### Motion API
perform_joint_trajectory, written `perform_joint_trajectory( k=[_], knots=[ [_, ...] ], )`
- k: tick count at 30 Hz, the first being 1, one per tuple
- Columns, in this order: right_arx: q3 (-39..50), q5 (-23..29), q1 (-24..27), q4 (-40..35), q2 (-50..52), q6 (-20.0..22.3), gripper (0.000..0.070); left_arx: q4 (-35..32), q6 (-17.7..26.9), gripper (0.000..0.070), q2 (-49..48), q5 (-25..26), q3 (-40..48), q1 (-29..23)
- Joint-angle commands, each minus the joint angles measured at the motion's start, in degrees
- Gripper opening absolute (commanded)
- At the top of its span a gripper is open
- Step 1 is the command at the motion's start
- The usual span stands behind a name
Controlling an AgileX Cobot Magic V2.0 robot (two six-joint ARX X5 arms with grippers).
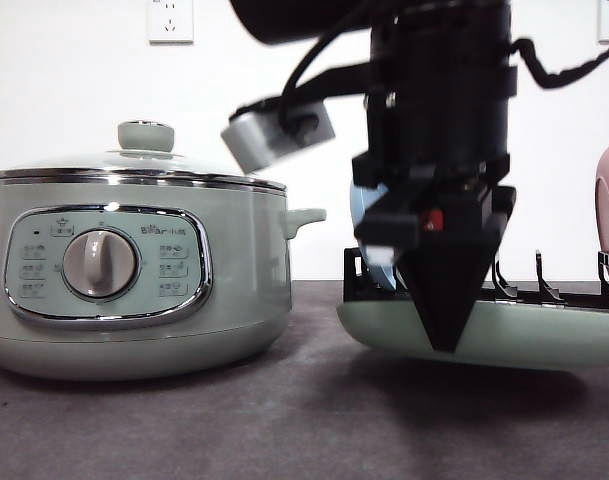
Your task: Transfer potato from steamer to green plate
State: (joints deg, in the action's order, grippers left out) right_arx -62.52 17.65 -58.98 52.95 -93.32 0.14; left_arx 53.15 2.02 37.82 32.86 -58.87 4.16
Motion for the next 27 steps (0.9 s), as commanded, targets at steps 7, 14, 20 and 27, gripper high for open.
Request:
perform_joint_trajectory(
  k=[7, 14, 20, 27],
  knots=[
    [-0.42, -4.71, -0.72, -1.56, -3.00, -1.06, 0.0008, -0.37, 0.35, 0.0515, 0.24, 0.15, -1.40, 0.09],
    [-0.42, -6.26, -0.39, -1.78, -3.59, -2.49, 0.0351, -0.28, 0.35, 0.0515, 0.24, 0.15, -1.40, 0.09],
    [-0.55, -5.67, -0.35, -1.80, -3.27, -2.68, 0.0386, -0.32, 0.35, 0.0515, 0.24, 0.15, -1.40, 0.09],
    [-1.39, -5.73, -0.35, -1.25, 1.20, -1.84, 0.0386, -0.41, 0.35, 0.0515, 0.24, 0.15, -1.40, 0.09]
  ],
)
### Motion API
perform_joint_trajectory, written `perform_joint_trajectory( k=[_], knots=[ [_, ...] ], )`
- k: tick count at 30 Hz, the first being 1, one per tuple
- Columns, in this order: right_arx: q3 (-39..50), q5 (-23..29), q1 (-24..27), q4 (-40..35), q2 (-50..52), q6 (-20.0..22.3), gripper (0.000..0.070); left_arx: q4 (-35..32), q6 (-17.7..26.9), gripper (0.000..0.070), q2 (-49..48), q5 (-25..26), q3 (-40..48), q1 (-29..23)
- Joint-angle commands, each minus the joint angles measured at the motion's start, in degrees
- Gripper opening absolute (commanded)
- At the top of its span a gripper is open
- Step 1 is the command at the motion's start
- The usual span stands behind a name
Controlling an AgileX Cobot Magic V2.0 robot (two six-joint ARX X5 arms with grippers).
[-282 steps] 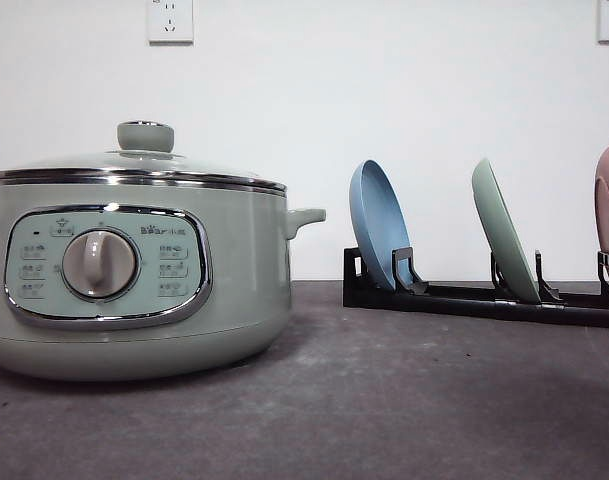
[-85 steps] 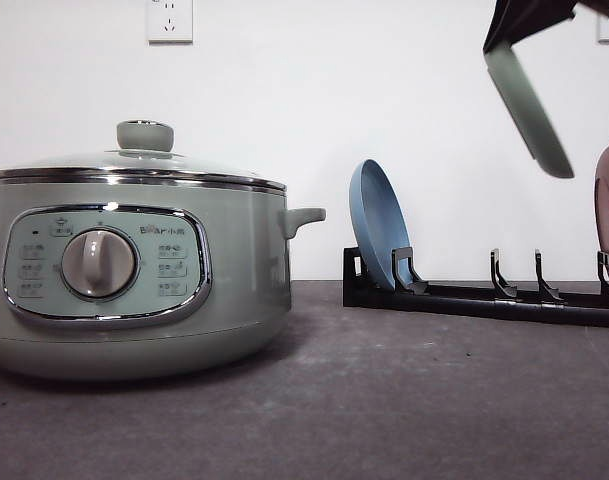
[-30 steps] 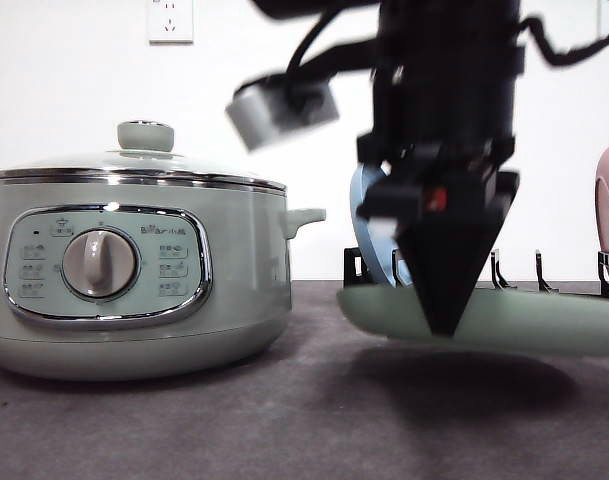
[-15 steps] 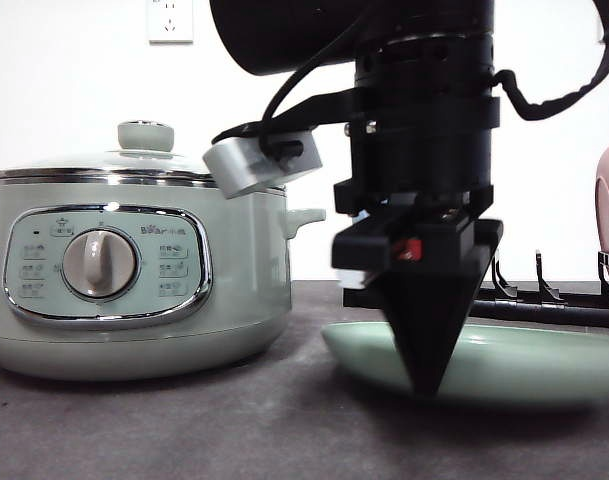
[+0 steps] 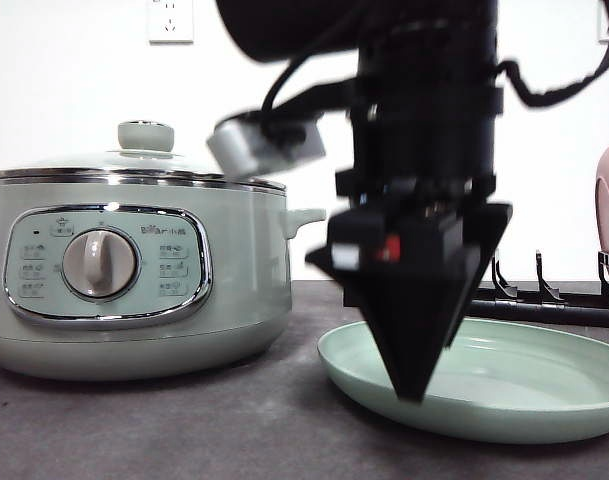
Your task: Transfer potato from steamer to green plate
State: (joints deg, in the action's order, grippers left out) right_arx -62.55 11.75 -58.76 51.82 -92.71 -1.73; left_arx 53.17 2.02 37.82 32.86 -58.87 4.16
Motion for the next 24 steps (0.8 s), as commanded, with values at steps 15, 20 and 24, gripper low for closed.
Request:
perform_joint_trajectory(
  k=[15, 20, 24],
  knots=[
    [-6.90, -6.27, 6.01, -4.21, 21.42, 2.63, 0.0384, -0.43, 0.33, 0.0515, 0.24, 0.15, -1.40, 0.09],
    [-8.82, -18.23, 11.90, -7.68, 24.81, 2.43, 0.0384, -0.40, 0.29, 0.0515, 0.24, 0.15, -1.40, 0.09],
    [-9.71, -30.76, 16.46, -9.34, 25.40, 1.98, 0.0384, -0.39, 0.28, 0.0515, 0.24, 0.15, -1.40, 0.09]
  ],
)
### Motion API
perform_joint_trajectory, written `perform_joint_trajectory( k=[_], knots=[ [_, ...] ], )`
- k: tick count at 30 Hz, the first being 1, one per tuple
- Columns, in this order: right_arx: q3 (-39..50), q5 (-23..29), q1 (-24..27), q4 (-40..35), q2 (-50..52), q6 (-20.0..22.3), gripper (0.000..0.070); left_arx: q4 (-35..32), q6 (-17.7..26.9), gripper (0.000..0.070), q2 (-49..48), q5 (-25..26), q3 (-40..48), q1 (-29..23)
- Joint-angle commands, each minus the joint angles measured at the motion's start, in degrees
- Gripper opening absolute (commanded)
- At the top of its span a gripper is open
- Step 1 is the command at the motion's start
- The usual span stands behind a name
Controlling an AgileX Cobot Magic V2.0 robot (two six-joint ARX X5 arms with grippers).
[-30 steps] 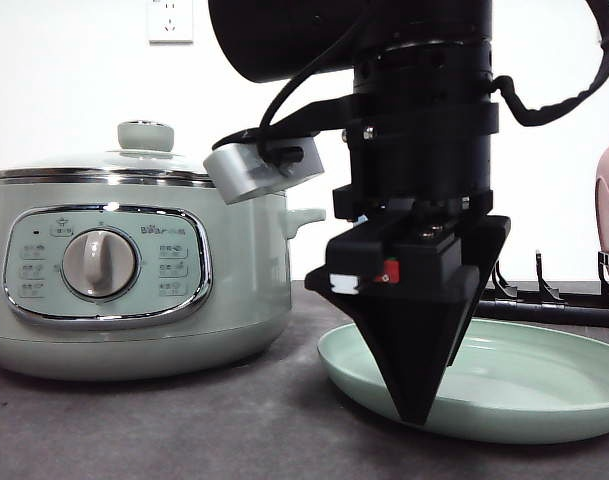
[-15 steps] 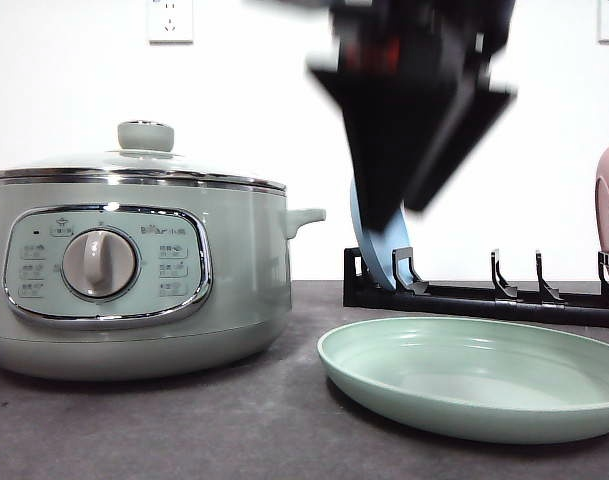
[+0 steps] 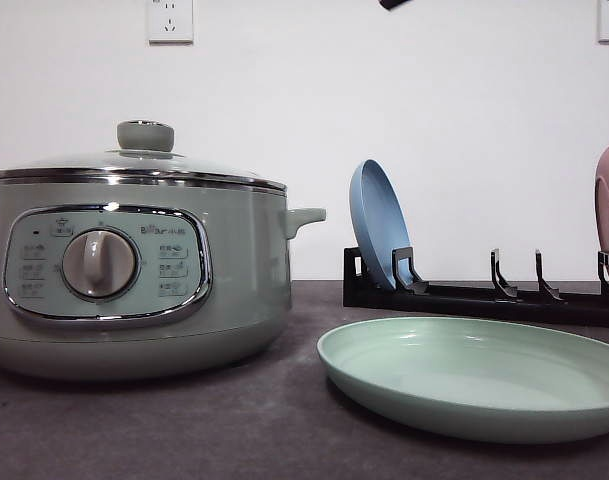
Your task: Transfer potato from steamer to green plate
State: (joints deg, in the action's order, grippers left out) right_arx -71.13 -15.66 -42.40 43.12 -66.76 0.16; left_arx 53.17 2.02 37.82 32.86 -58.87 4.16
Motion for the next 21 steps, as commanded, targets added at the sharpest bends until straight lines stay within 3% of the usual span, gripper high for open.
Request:
perform_joint_trajectory(
  k=[1, 5, 17, 21],
  knots=[
    [-1.14, -5.98, 0.92, -1.00, -0.54, -0.07, 0.0384, -0.37, 0.26, 0.0515, 0.24, 0.15, -1.40, 0.09],
    [-1.12, -13.33, 3.52, -1.10, -0.59, -0.17, 0.0384, -0.35, 0.26, 0.0515, 0.24, 0.15, -1.40, 0.09],
    [-1.11, -13.43, 4.02, -1.07, -0.57, -0.11, 0.0384, -0.41, -0.19, 0.0514, 0.25, 0.15, -1.40, 0.09],
    [-1.11, -13.44, 4.03, -0.78, -0.57, -0.13, 0.0384, -1.86, -2.37, 0.0515, 1.05, -0.47, -1.67, 0.09]
  ],
)
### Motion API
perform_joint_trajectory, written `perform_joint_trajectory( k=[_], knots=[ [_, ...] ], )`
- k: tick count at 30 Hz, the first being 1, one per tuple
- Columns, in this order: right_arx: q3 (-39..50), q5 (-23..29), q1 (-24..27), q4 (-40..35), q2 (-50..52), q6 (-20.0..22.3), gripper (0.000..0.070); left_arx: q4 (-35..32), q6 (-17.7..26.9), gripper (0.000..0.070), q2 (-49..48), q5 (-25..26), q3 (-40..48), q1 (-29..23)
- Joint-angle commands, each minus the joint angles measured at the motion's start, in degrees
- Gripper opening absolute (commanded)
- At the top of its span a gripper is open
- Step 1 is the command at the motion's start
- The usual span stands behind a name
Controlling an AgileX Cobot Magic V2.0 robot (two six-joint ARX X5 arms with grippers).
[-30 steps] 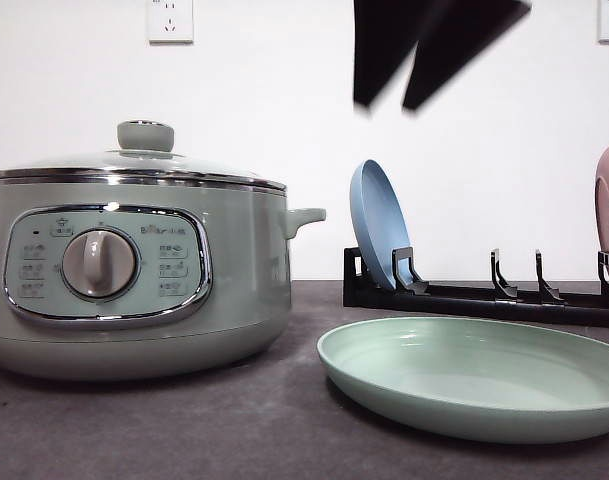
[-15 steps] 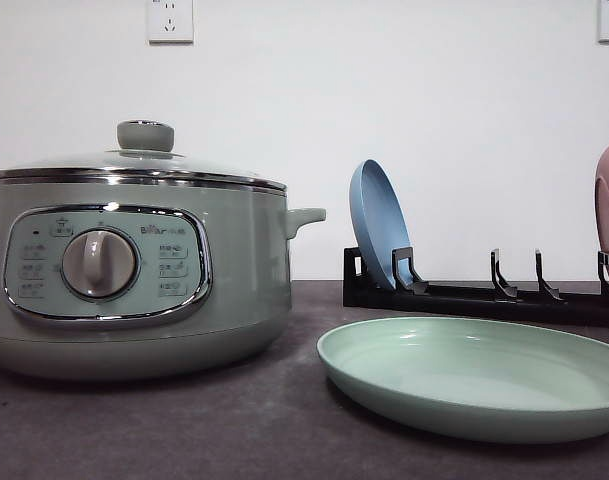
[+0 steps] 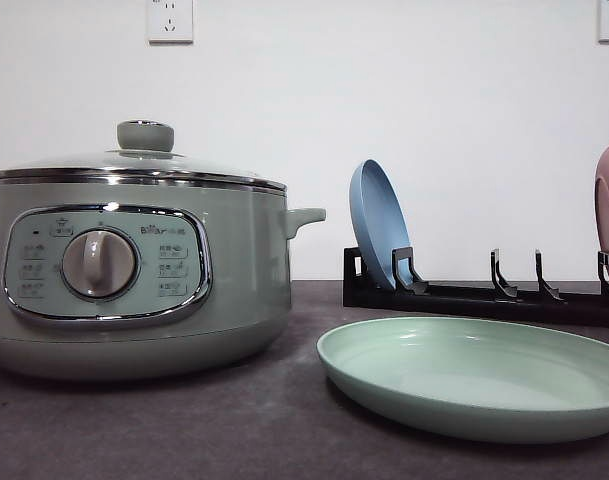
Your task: Transfer potato from steamer to green plate
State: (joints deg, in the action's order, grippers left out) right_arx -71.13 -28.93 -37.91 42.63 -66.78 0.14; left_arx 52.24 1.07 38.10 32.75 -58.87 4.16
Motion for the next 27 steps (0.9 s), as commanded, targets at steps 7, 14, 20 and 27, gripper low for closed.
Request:
perform_joint_trajectory(
  k=[7, 14, 20, 27],
  knots=[
    [-1.11, -0.15, -0.48, -0.09, -0.55, -0.09, 0.0384, 2.11, -1.73, 0.0515, 9.36, -4.62, -10.46, 0.45],
    [-1.11, 0.04, -0.48, 0.26, -0.55, -0.09, 0.0384, 7.69, -0.41, 0.0514, 23.09, -9.79, -25.67, 3.92],
    [-1.11, 0.08, -0.46, 0.31, -0.55, -0.09, 0.0384, 11.70, 0.40, 0.0514, 34.47, -17.26, -36.07, 8.96],
    [-1.11, 0.50, -0.46, 0.60, -0.55, -0.07, 0.0384, 12.51, 0.84, 0.0513, 44.41, -23.37, -41.09, 14.13]
  ],
)
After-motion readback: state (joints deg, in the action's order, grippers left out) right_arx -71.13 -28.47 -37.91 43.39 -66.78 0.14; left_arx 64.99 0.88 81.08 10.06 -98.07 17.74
